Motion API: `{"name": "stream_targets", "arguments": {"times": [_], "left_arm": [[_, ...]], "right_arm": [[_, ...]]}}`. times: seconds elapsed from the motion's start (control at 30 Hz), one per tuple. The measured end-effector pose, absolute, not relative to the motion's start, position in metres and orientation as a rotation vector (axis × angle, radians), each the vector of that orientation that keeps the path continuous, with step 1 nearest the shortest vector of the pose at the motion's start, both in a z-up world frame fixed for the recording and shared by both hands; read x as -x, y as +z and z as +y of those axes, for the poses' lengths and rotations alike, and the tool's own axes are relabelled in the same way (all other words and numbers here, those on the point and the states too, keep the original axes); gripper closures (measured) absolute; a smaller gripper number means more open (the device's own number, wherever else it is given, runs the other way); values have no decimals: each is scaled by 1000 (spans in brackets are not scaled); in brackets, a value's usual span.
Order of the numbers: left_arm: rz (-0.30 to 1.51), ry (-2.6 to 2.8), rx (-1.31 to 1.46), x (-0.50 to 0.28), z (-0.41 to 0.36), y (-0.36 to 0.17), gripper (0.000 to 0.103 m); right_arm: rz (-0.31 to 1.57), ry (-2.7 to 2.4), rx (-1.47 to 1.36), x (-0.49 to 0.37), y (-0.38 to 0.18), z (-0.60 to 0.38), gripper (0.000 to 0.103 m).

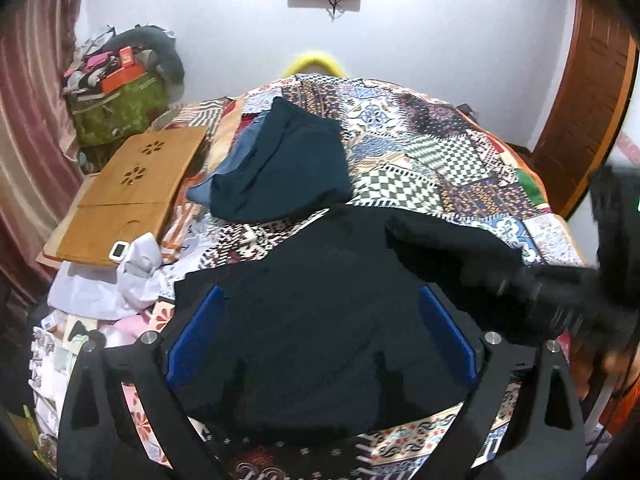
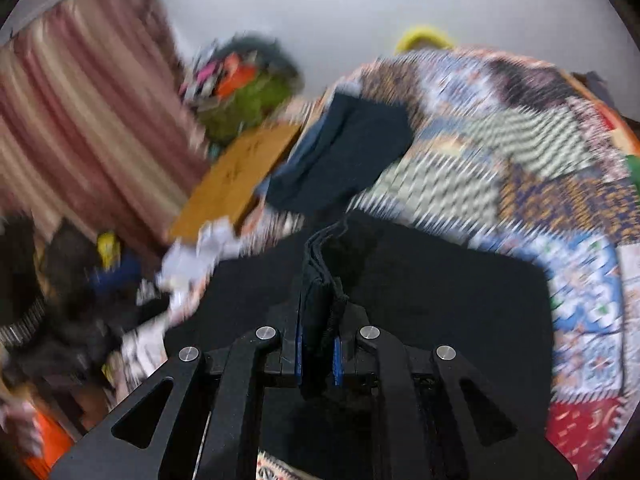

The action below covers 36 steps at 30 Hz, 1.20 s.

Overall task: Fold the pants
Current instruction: 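Lay the pants edge down with the right gripper while the left gripper flattens the pants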

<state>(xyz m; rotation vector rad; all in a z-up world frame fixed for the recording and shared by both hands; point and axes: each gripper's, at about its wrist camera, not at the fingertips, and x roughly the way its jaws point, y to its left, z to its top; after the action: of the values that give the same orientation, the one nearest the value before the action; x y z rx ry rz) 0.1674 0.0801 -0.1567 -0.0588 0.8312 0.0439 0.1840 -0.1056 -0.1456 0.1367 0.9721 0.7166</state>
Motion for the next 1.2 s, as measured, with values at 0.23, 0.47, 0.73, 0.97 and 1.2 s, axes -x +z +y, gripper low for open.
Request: {"name": "stream_targets", "arguments": {"times": [0.23,0.47,0.73,0.97,1.2], "left_arm": [[825,34,24,-167,74,-153,5],[840,-56,73,-182,60,-143,4],[891,-152,44,-230,23,-140,4],[1010,-194,-11,-287,-12,-173,4],[1190,-162,-67,-323,-24,-238,4]], "right_arm": [[1040,788,26,-160,-167,-86,65],[944,804,62,-157,-134,-106,55],[842,641,-15,-204,-102,-170,51],[893,612,-59,-240,-116,-195,51],[1078,672,-51,-263,-175,-189,51]]}}
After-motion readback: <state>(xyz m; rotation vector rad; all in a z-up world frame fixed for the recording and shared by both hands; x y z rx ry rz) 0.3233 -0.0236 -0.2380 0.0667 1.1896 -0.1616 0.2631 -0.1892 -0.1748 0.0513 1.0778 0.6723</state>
